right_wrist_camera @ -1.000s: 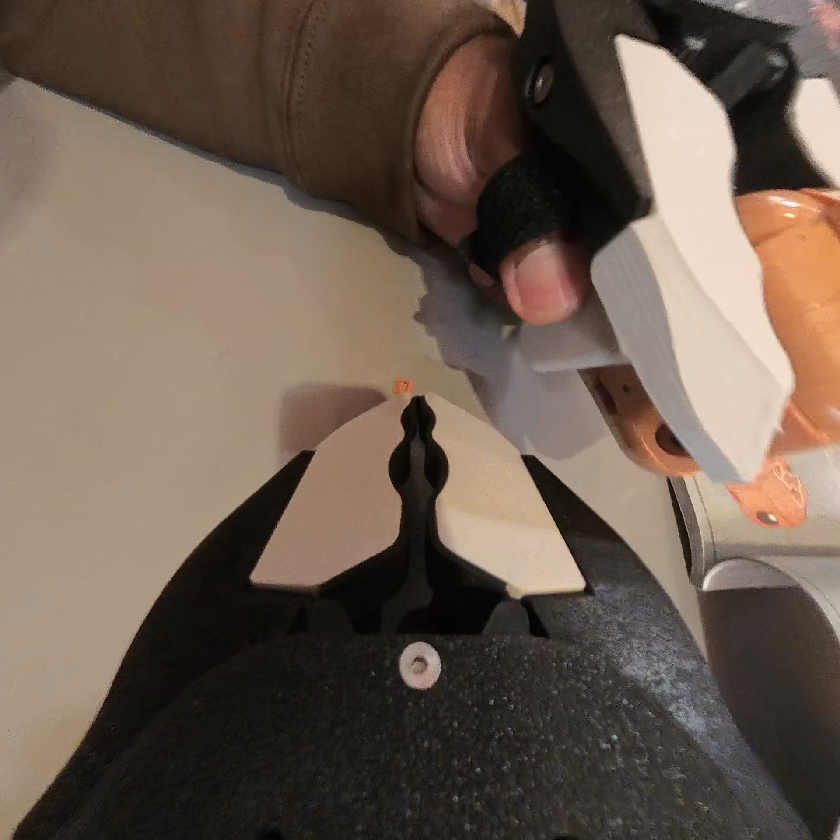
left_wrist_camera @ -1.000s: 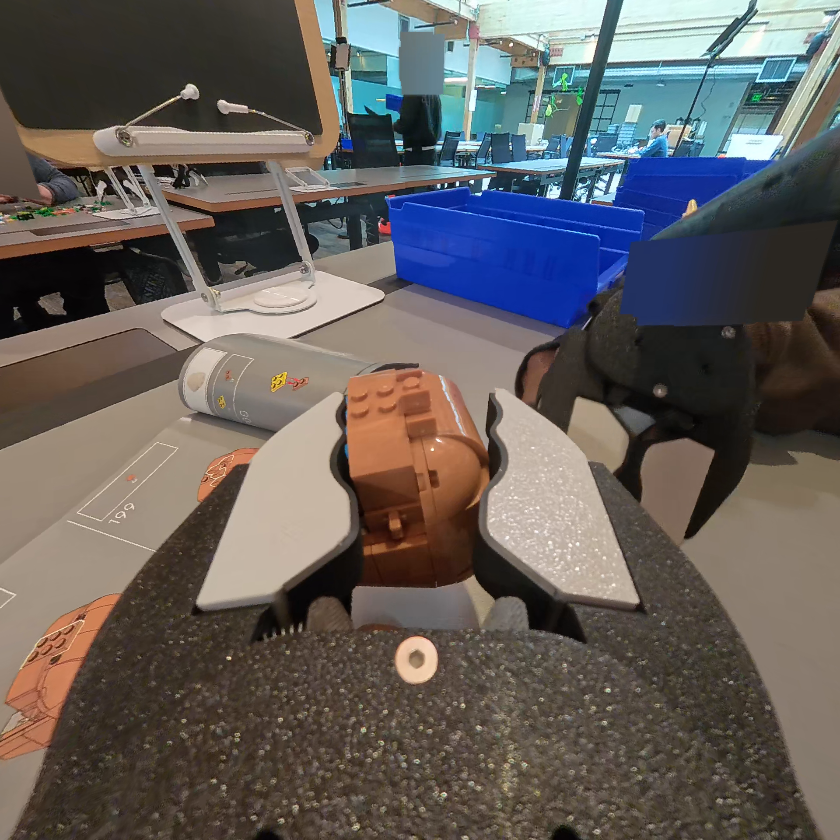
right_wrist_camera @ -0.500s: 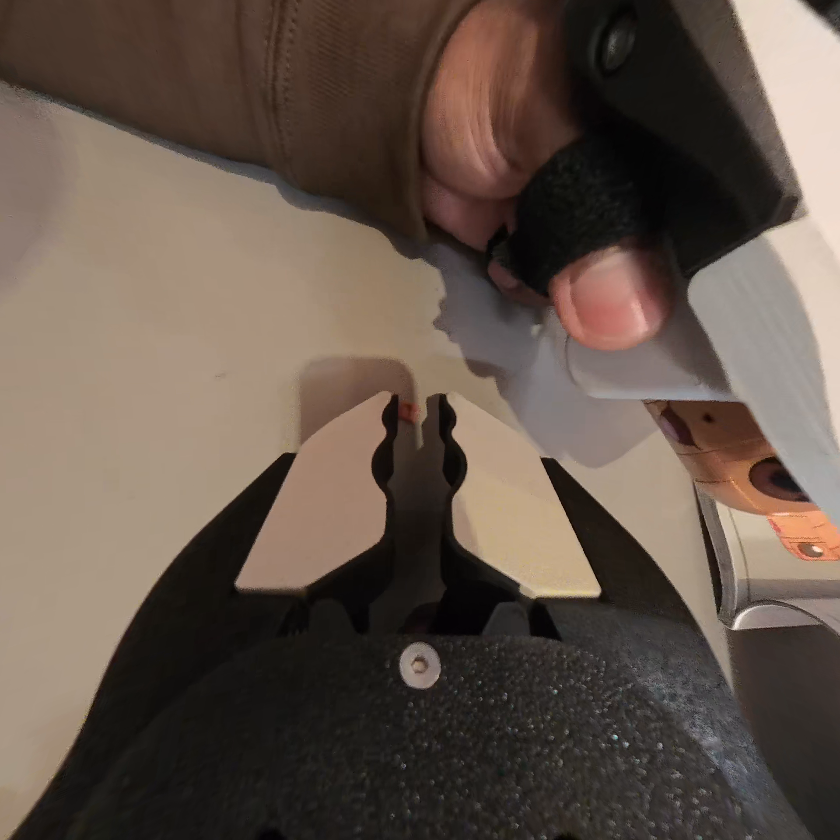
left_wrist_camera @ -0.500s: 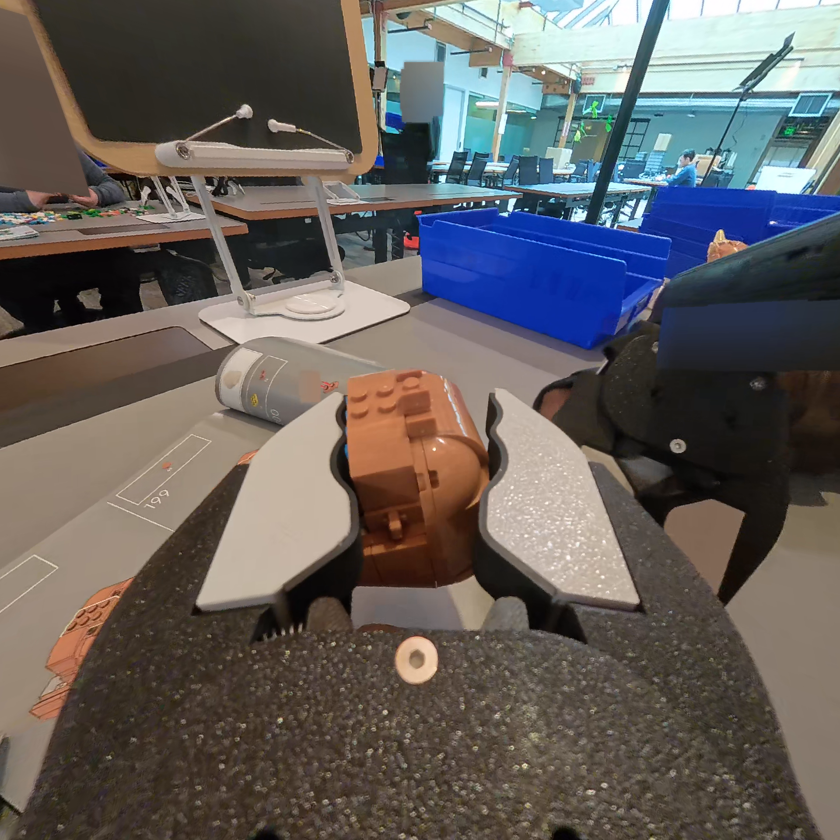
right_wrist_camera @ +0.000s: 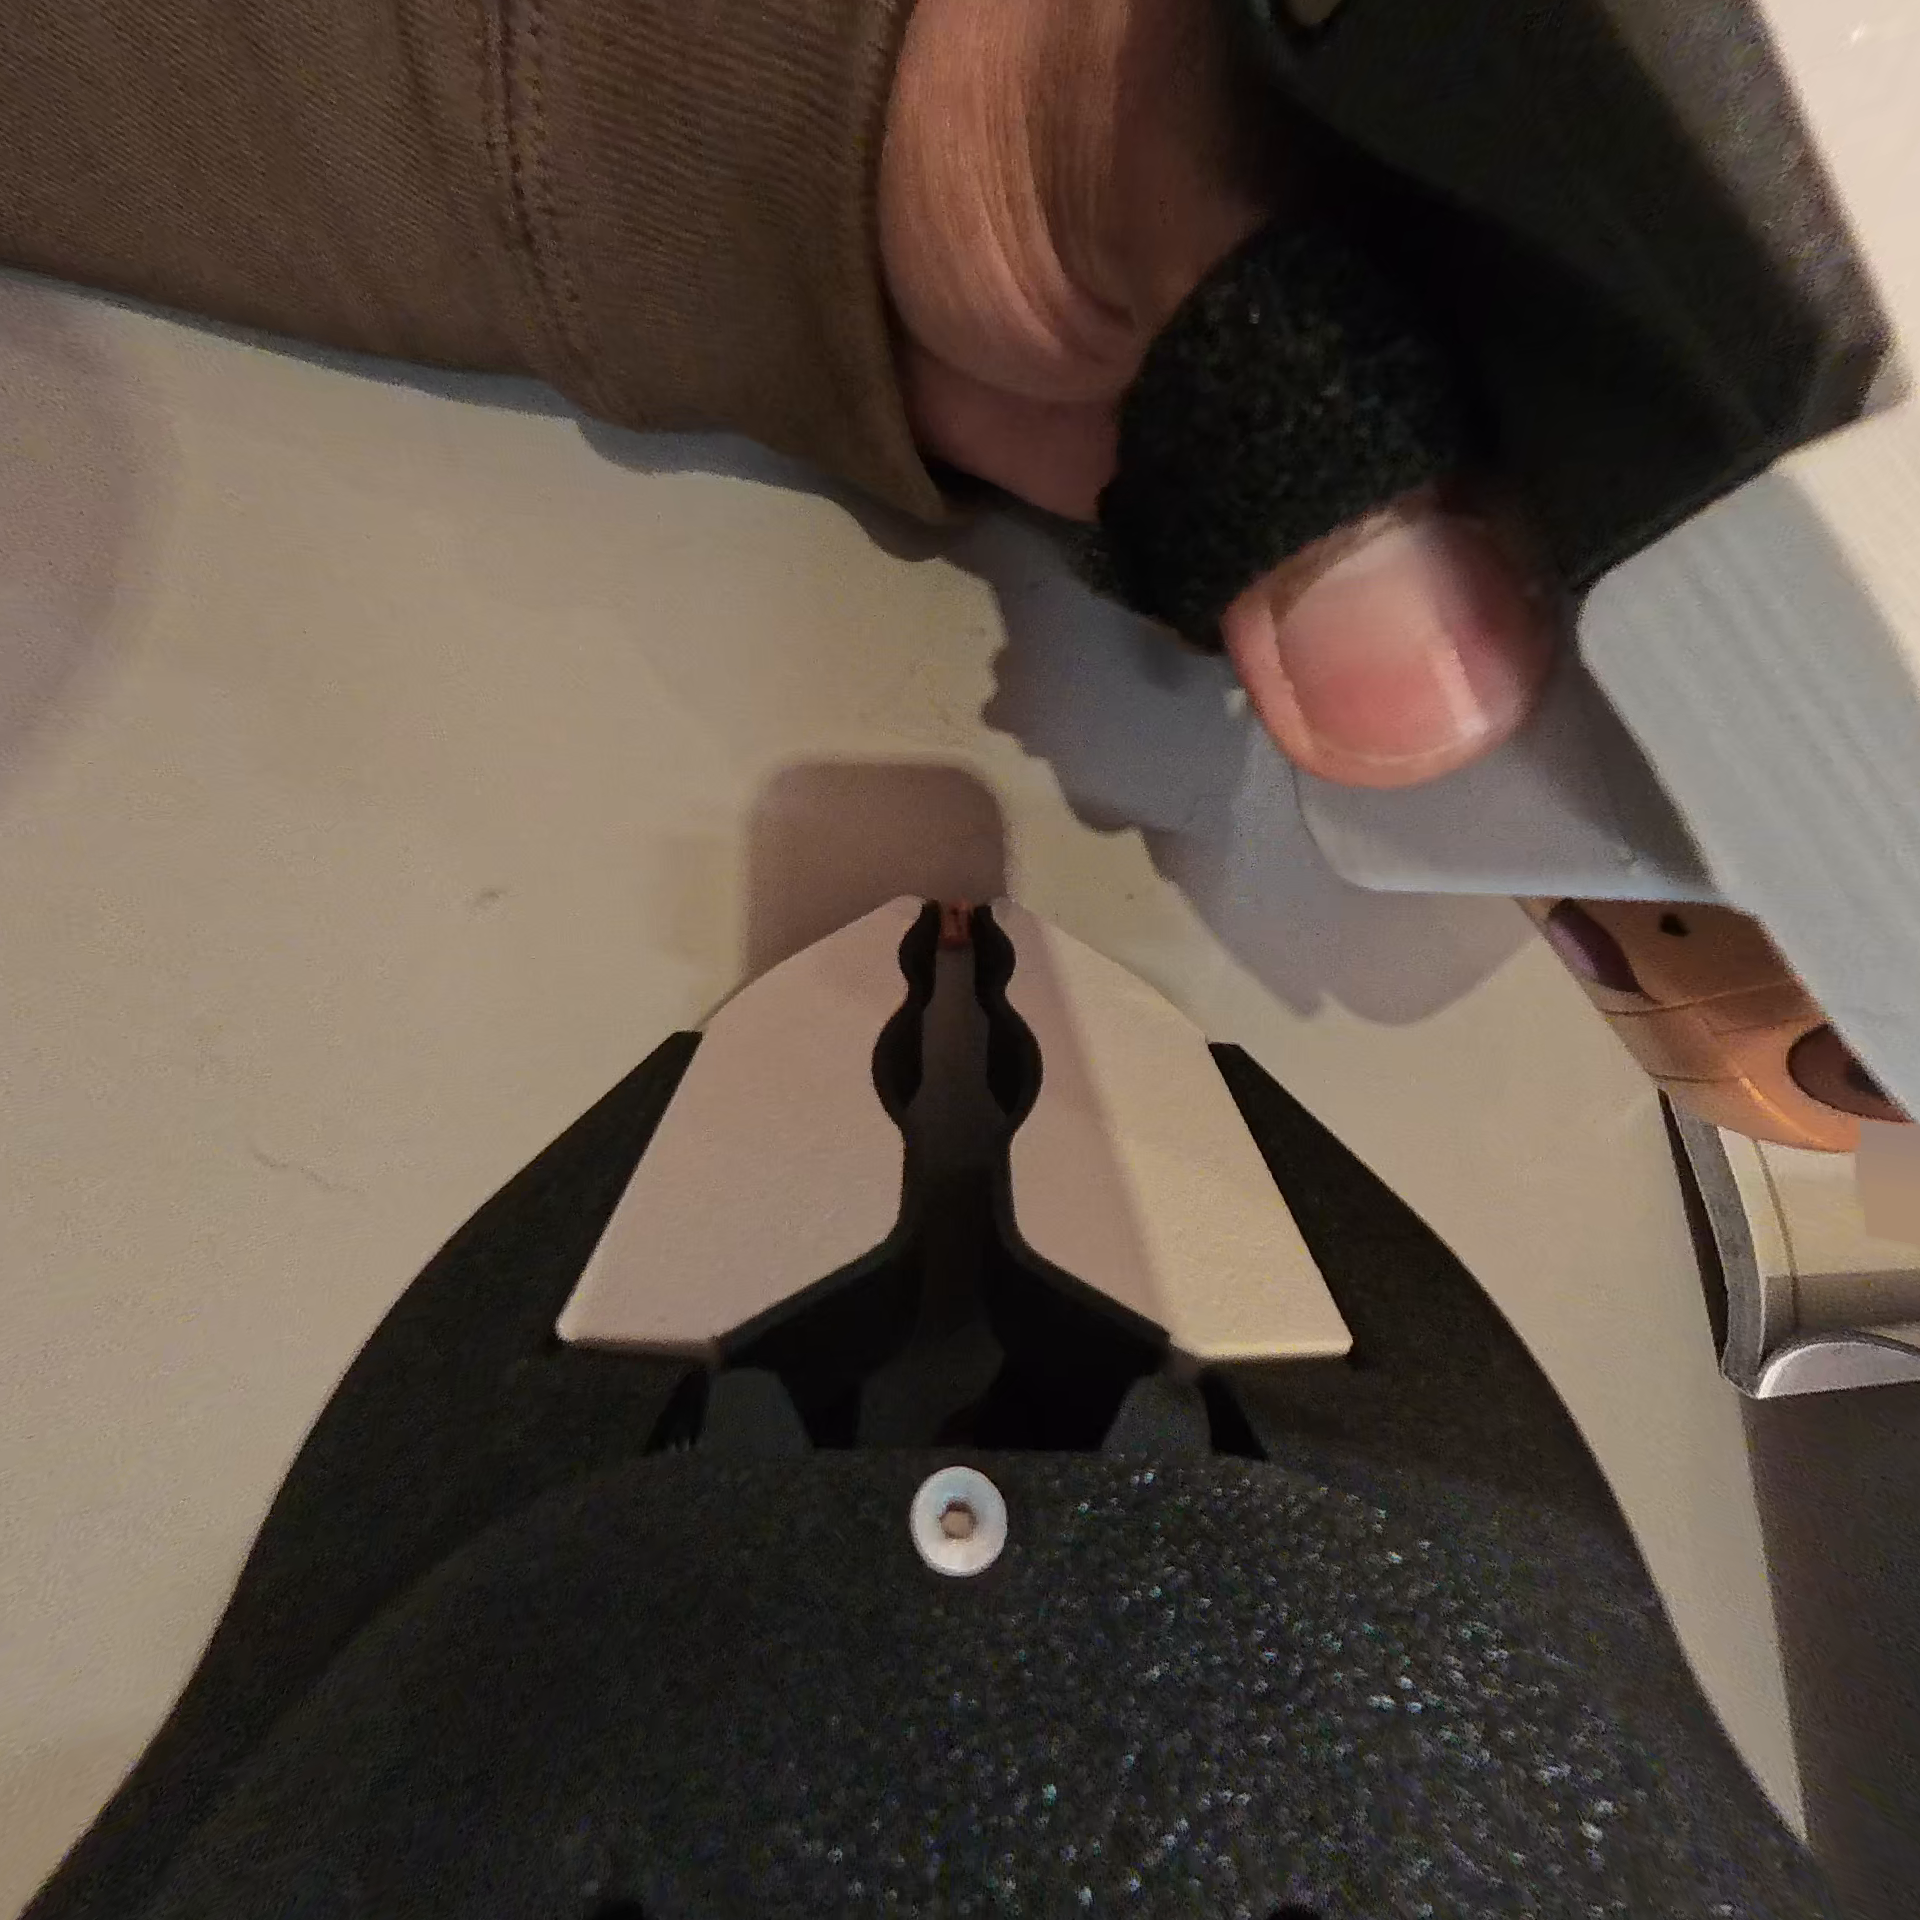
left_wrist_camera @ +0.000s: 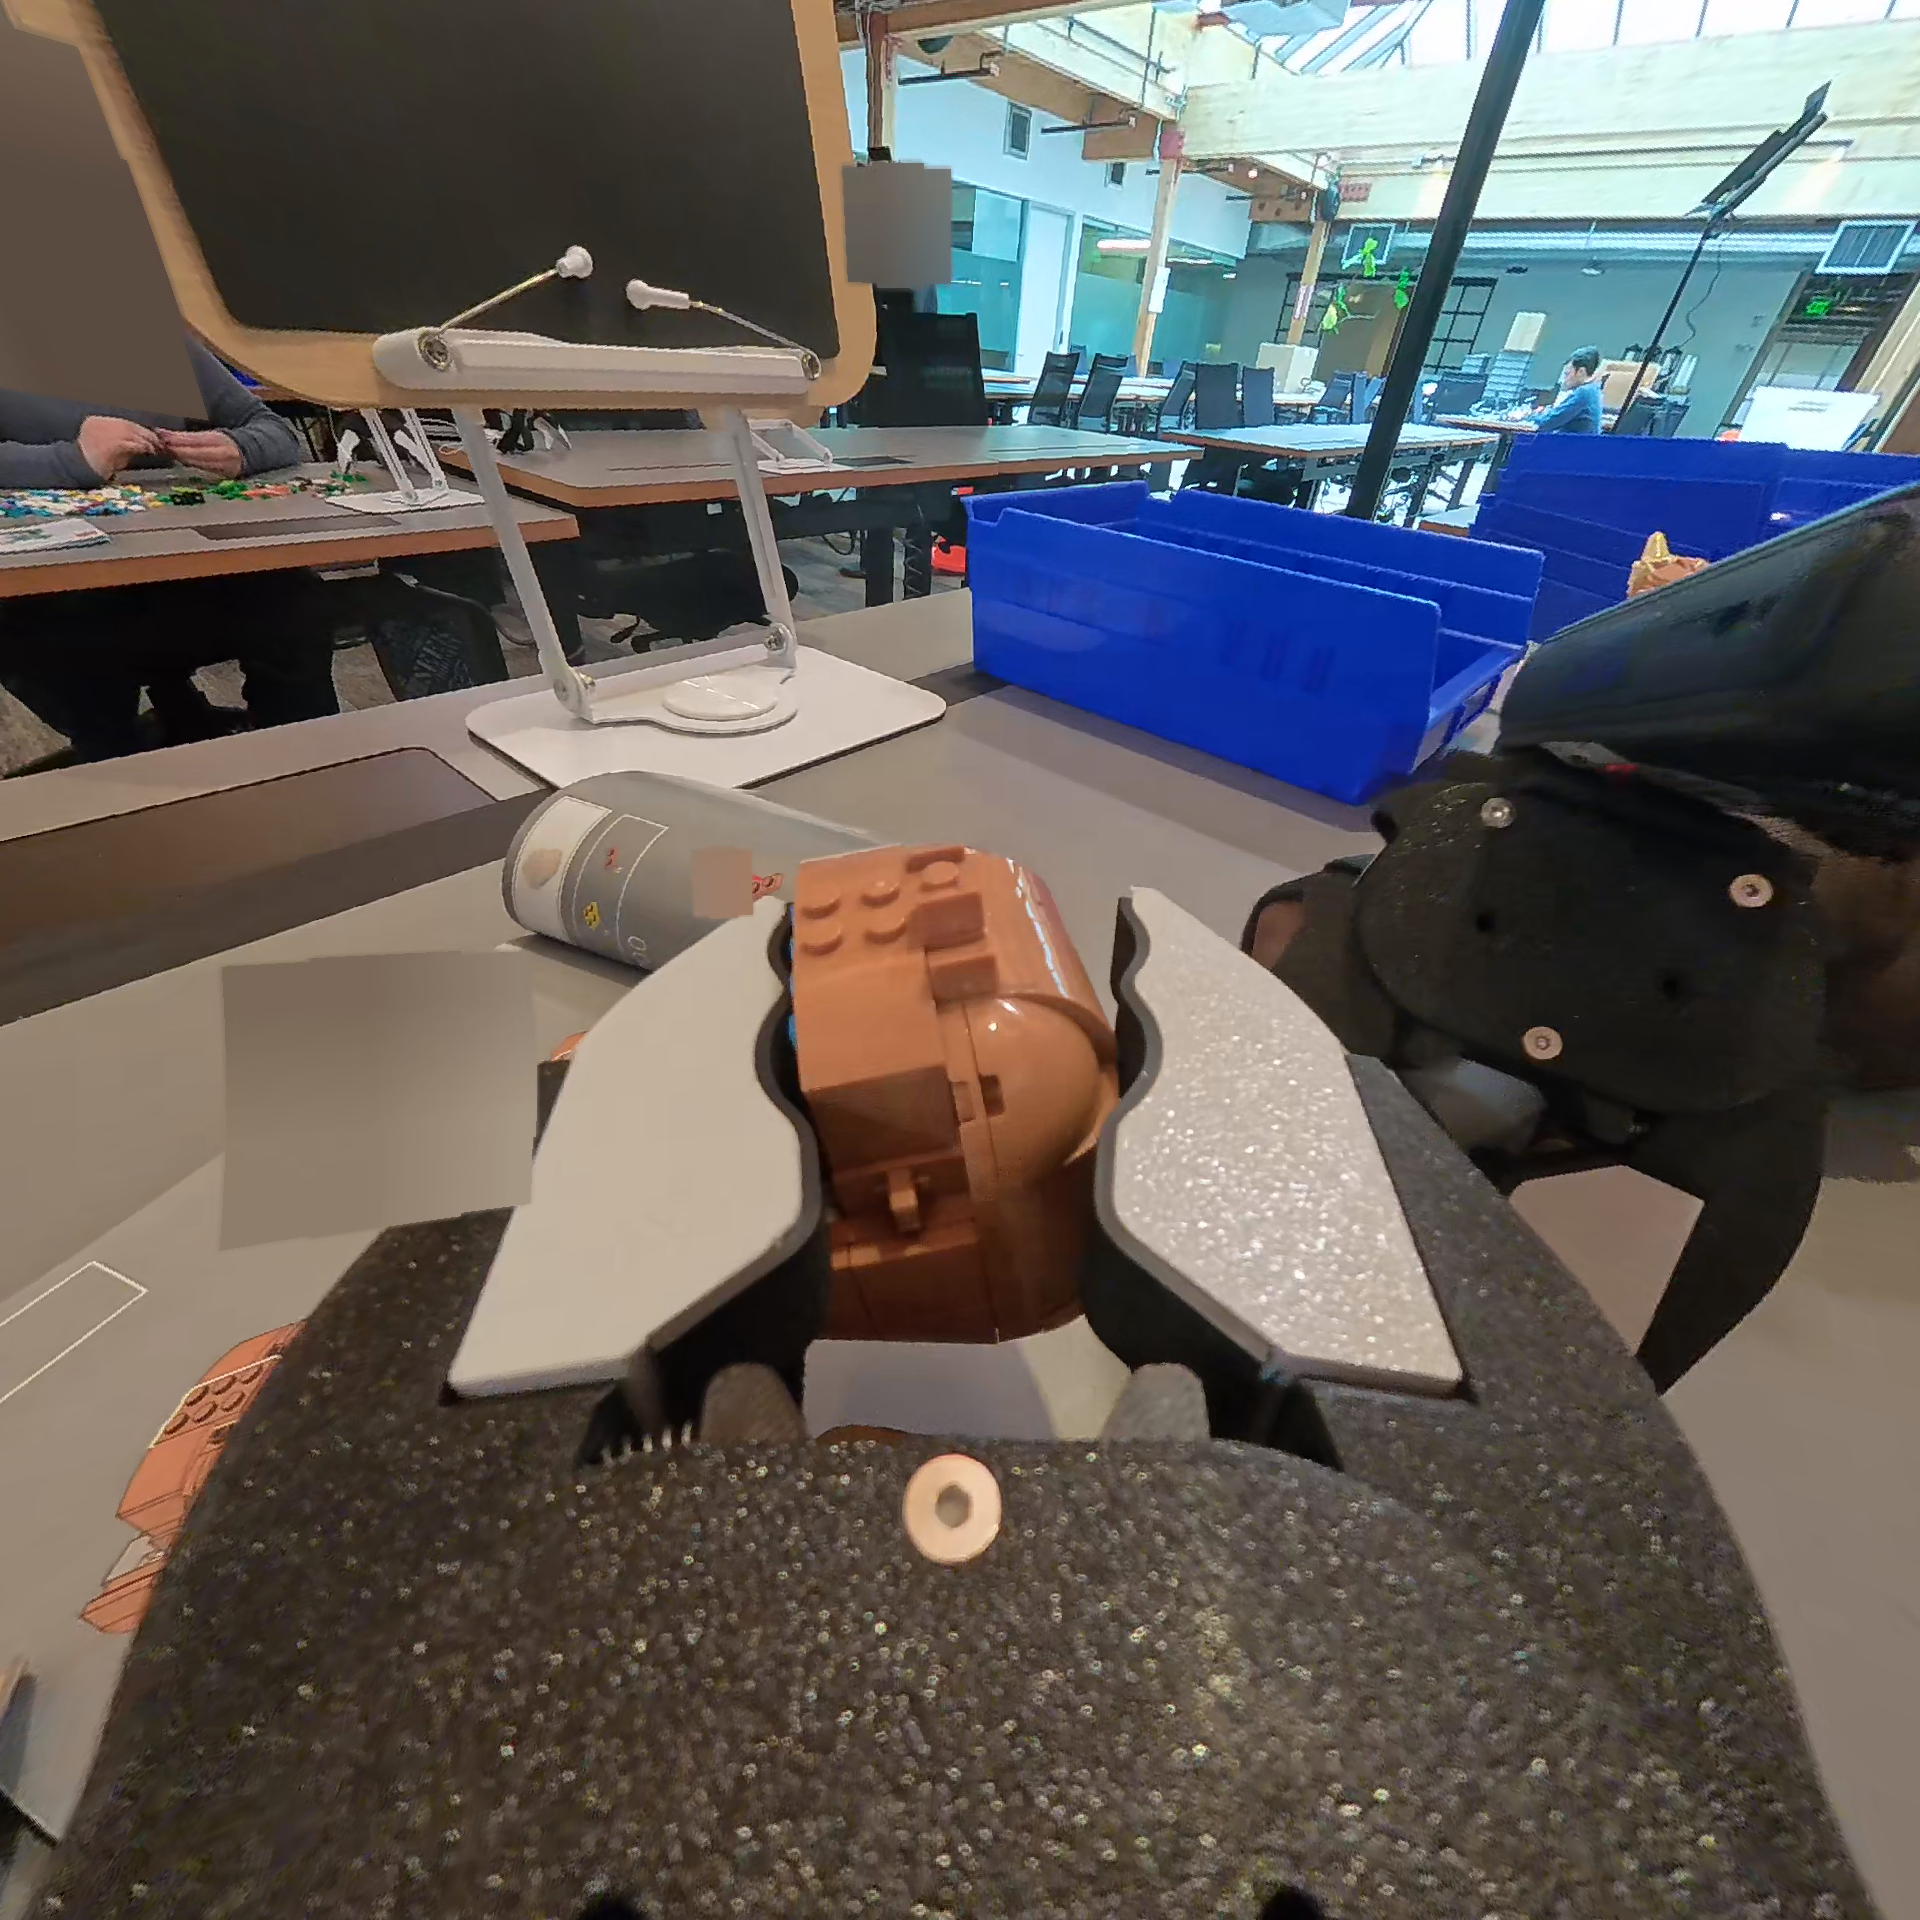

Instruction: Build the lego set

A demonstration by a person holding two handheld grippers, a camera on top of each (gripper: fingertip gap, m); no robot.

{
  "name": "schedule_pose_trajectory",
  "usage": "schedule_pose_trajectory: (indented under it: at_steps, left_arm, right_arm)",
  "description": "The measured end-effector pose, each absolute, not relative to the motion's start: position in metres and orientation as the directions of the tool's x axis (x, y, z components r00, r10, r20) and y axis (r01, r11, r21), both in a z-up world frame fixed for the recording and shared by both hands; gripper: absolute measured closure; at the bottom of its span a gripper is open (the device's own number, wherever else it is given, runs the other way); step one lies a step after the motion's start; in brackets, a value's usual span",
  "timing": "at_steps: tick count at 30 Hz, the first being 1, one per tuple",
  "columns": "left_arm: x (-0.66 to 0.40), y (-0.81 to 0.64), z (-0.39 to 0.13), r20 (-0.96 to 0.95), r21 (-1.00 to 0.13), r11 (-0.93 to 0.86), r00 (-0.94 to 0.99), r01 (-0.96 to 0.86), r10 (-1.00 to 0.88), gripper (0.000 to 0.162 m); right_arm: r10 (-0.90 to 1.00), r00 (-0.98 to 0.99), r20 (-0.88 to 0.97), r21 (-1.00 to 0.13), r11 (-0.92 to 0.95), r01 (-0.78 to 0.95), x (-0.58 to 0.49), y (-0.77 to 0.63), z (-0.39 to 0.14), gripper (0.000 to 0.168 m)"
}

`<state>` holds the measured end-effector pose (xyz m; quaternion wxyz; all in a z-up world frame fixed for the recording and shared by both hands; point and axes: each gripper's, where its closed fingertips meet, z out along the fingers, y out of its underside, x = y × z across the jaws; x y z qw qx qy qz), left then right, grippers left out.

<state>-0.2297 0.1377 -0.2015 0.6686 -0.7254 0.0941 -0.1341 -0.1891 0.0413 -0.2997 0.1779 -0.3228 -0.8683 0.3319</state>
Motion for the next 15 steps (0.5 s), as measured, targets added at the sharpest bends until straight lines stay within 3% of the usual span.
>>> schedule_pose_trajectory:
  at_steps: [5,11,15]
  left_arm:
    - [-0.228,0.137,-0.201,0.067,-0.995,-0.09,0.945,0.039,-0.322,0.105]
    - [-0.22,0.136,-0.2,0.056,-0.996,-0.09,0.937,0.026,-0.344,0.105]
    - [-0.213,0.137,-0.203,0.052,-0.995,-0.101,0.93,0.016,-0.364,0.105]
  right_arm:
    - [0.707,-0.683,0.183,-0.734,0.56,0.384,-0.184,0.054,-0.288,0.162]
    - [0.816,-0.503,0.286,-0.85,0.458,0.261,-0.142,0.095,-0.22,0.167]
    - [0.862,-0.392,0.32,-0.842,0.448,0.299,-0.102,0.124,-0.213,0.148]
